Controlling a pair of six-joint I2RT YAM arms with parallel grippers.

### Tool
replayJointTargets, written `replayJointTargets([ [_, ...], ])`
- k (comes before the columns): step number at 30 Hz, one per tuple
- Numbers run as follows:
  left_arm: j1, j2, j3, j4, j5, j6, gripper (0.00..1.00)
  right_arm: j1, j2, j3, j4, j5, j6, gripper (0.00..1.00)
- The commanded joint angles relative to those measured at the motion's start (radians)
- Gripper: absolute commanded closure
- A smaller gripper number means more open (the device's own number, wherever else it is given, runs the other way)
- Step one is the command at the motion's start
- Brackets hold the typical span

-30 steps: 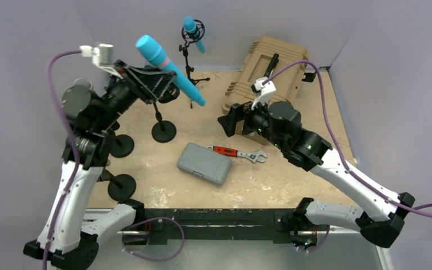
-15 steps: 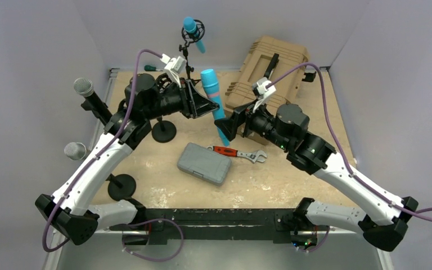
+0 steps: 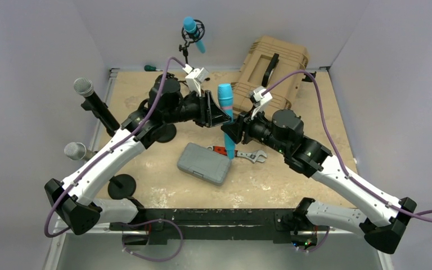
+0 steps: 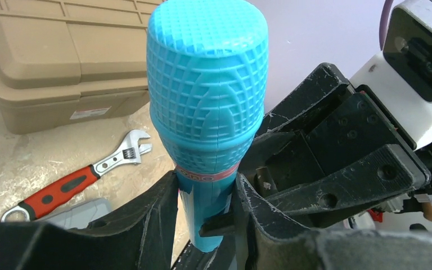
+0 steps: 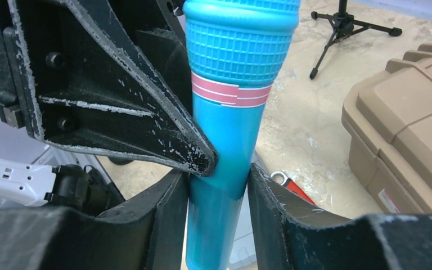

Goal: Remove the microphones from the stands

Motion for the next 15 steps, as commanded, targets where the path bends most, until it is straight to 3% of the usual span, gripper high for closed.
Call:
replayJointTargets([
  [1,-0.037,-0.009,0.044,0.008,-0.061,0.024,1.0,0.007,-0.021,-0.015,0.055,-0.004,0.038,0.66],
  [6,-0.07,-0.006,0.053,-0.012,-0.092,0.056,1.0,0.007,-0.03,-0.034,0.087,0.007,0.074,0.97],
  [8,-0.075,0.004,0.08,-0.049,-0.108,0.074,1.0,0.007,-0.043,-0.044,0.091,0.02,0.082,1.0],
  [10,-0.077,0.025,0.131,-0.121,-0.114,0.103,0.81,0.007,-0.054,-0.054,0.083,0.052,0.09,1.0],
  [13,-0.077,0.048,0.201,-0.223,-0.142,0.129,0.43,0.007,-0.07,-0.072,0.052,0.094,0.104,1.0],
  [15,-0.076,0.047,0.212,-0.243,-0.159,0.142,0.32,0.007,-0.087,-0.089,0.032,0.12,0.137,1.0],
])
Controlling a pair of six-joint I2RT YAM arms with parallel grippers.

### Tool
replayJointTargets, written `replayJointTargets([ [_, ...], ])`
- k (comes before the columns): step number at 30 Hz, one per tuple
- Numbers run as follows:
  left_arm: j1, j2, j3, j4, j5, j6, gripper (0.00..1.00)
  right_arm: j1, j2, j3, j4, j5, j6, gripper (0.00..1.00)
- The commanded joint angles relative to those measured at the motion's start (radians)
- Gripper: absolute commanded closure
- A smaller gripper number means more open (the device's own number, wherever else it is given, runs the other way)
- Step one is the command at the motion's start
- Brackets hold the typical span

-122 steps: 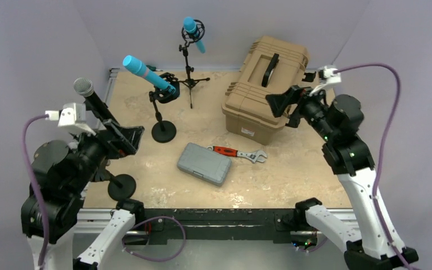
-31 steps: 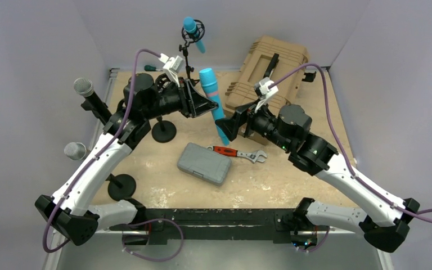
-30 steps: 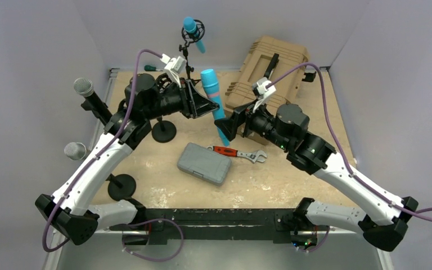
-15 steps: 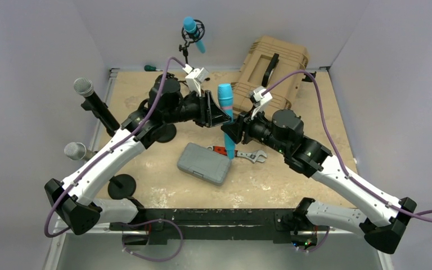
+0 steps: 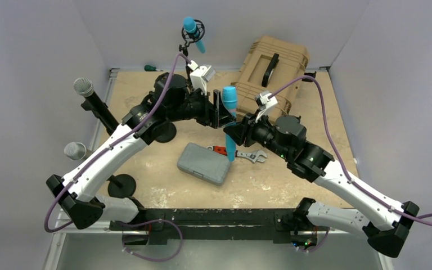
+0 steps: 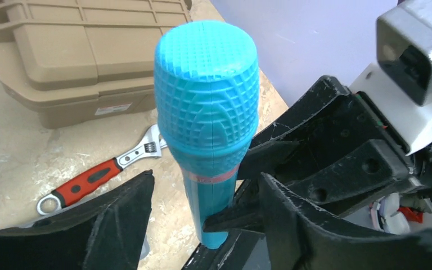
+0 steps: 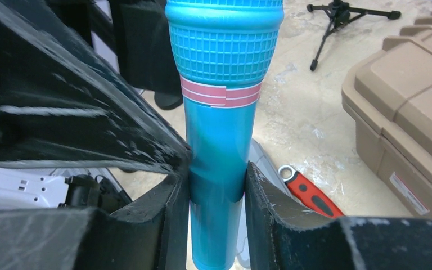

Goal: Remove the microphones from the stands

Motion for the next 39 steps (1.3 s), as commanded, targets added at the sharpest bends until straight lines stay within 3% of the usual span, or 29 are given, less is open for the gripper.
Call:
replayJointTargets([
  [1,-0.008,-0.005,0.082,-0.077,-0.053,0.059,0.27,0.004,-0.044,-0.035,-0.009,0.098,0.069,1.0],
  [3,-0.008,-0.025,0.073,-0.074,-0.076,0.065,0.08,0.004,-0.067,-0.047,-0.044,0.135,0.087,1.0],
  [5,-0.007,-0.05,0.064,-0.07,-0.111,0.074,0.0,0.004,-0.093,-0.055,-0.081,0.167,0.1,1.0],
  [12,-0.007,-0.182,0.005,-0.046,-0.372,0.126,0.0,0.003,-0.164,-0.026,-0.489,0.396,0.375,1.0],
  [20,-0.007,-0.298,-0.086,0.046,-0.459,0.15,0.0,0.003,-0.331,-0.106,-0.844,0.392,0.72,1.0],
  [24,-0.007,-0.318,-0.112,0.067,-0.491,0.141,0.0,0.003,-0.307,-0.142,-0.965,0.419,0.85,1.0],
  [30,-0.007,-0.352,-0.139,0.087,-0.54,0.142,0.01,0.003,-0.147,-0.176,-0.909,0.436,0.857,1.0],
  [39,-0.007,-0.407,-0.166,0.112,-0.636,0.179,0.01,-0.063,-0.052,-0.36,-0.626,0.342,0.848,1.0],
])
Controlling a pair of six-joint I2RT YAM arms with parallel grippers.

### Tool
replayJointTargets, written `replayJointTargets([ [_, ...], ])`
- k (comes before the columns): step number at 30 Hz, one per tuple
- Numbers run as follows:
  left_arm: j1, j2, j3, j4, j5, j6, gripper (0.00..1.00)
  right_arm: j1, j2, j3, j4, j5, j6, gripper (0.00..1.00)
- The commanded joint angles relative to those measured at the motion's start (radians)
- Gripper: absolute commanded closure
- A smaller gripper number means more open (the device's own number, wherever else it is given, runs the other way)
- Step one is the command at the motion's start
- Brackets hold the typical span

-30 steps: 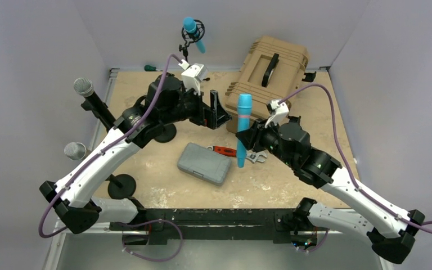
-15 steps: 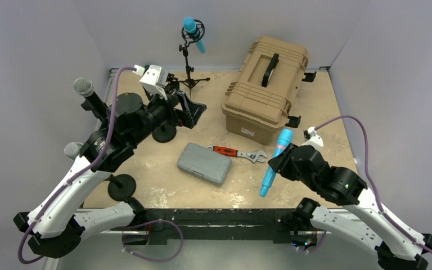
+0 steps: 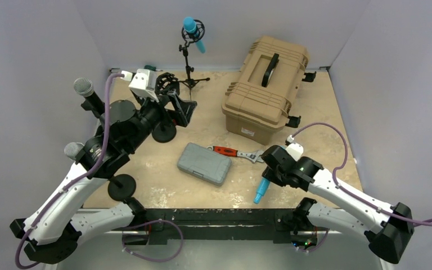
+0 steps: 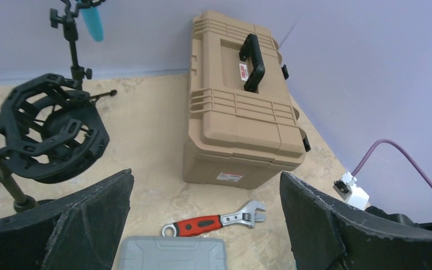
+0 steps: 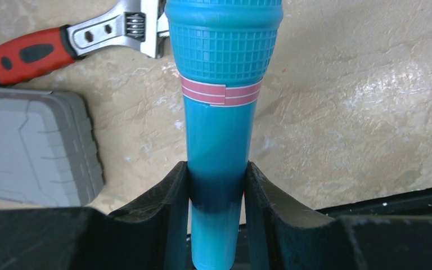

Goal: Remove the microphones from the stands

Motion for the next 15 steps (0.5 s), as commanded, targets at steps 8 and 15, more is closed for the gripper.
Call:
replayJointTargets([
  [8,-0.003,-0.087,-0.037,0.101,-0.124,0.076,0.02,-0.096,0.058,-0.16,0.293,-0.051,-0.009,1.0],
  [15,-0.003,-0.081,-0.037,0.099,-0.135,0.08,0.02,-0.097,0.142,-0.144,0.334,-0.059,-0.035,0.97],
])
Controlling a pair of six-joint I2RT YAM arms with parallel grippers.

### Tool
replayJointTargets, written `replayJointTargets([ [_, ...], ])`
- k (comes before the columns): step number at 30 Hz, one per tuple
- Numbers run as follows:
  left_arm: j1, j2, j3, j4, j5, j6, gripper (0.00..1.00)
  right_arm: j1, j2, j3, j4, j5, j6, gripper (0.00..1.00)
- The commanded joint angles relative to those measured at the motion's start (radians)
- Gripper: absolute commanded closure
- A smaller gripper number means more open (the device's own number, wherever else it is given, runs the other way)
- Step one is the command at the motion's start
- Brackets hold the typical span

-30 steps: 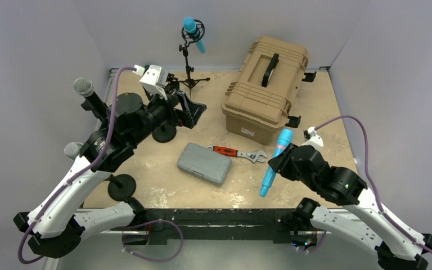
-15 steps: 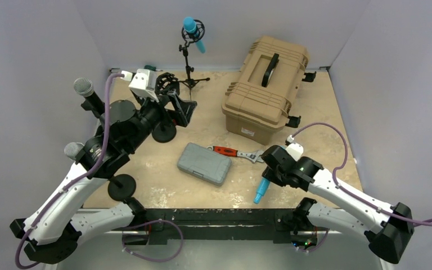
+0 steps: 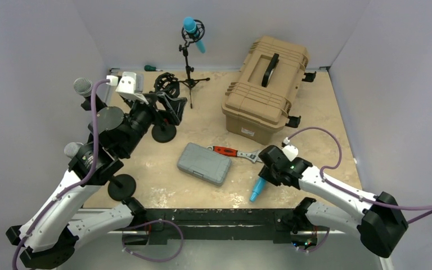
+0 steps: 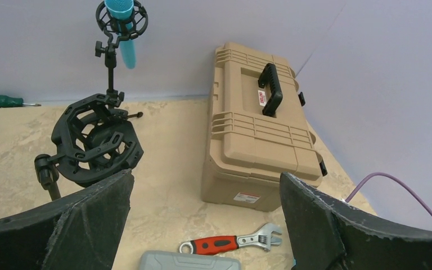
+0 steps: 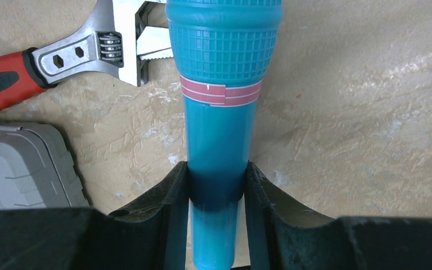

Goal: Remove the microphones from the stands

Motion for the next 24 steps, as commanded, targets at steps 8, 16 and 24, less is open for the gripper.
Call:
replayJointTargets([
  [8,-0.003,-0.01,-0.011,0.046,-0.059,0.023,0.04,-0.003,0.158,0.064,0.066,0.017,-0.023,0.93],
  [16,-0.003,-0.019,-0.021,0.053,-0.074,0.022,0.05,-0.003,0.199,0.055,0.104,-0.013,-0.037,0.81],
  [24,-0.003,-0.021,-0.021,0.053,-0.069,0.022,0.05,-0.003,0.121,0.046,0.087,0.012,-0.031,0.34],
])
